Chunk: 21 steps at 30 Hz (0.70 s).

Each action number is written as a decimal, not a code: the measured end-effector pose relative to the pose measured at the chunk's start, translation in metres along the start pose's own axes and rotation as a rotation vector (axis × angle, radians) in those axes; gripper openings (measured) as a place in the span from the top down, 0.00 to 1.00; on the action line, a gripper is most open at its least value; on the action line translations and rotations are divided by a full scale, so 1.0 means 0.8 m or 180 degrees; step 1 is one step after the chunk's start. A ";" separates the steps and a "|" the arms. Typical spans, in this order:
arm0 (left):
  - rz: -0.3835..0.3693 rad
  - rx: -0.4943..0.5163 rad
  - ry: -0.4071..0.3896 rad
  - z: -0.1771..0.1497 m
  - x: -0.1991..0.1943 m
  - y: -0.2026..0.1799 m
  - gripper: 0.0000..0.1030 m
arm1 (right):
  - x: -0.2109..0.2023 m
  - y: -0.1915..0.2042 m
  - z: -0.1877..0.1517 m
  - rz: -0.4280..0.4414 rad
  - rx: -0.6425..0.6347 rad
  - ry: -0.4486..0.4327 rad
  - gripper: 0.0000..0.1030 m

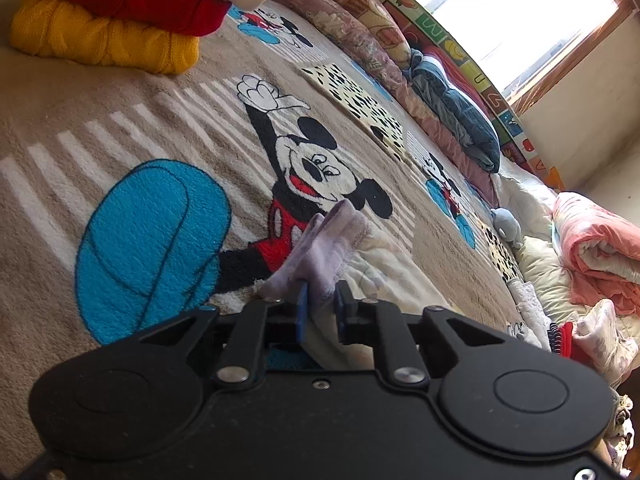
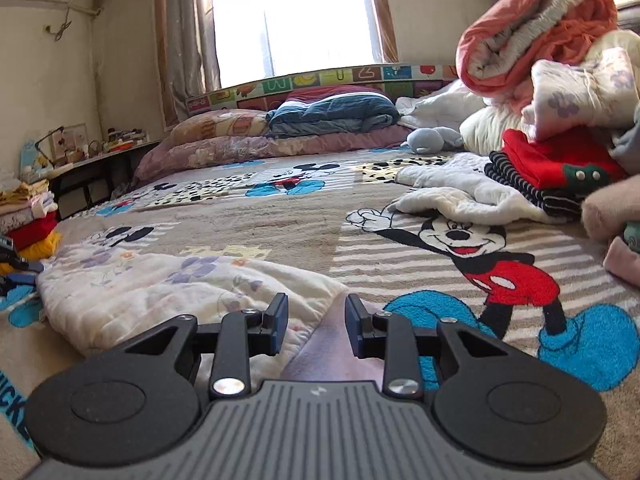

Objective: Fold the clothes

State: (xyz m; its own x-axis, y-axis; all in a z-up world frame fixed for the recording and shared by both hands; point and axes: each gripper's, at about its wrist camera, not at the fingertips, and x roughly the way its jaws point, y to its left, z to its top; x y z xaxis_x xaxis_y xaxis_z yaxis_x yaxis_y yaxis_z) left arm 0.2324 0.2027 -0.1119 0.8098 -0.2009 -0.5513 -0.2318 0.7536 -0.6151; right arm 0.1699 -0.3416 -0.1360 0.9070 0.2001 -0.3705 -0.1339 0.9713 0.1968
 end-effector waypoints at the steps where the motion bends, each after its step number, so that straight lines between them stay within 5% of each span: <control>1: 0.0005 0.0013 -0.0018 0.000 -0.001 -0.001 0.92 | -0.001 -0.009 0.002 -0.0016 0.0140 -0.0024 0.69; 4: 0.0021 0.0090 -0.0074 0.000 -0.005 -0.007 0.93 | -0.006 -0.030 0.004 -0.0092 0.0433 -0.0099 0.68; 14: 0.0076 0.0347 -0.0261 0.000 -0.016 -0.025 0.93 | -0.002 0.045 0.000 0.0190 -0.0662 -0.0011 0.67; 21: 0.0127 0.0310 -0.0270 -0.002 -0.010 -0.020 0.93 | 0.015 0.053 -0.010 0.0105 -0.0744 0.0294 0.64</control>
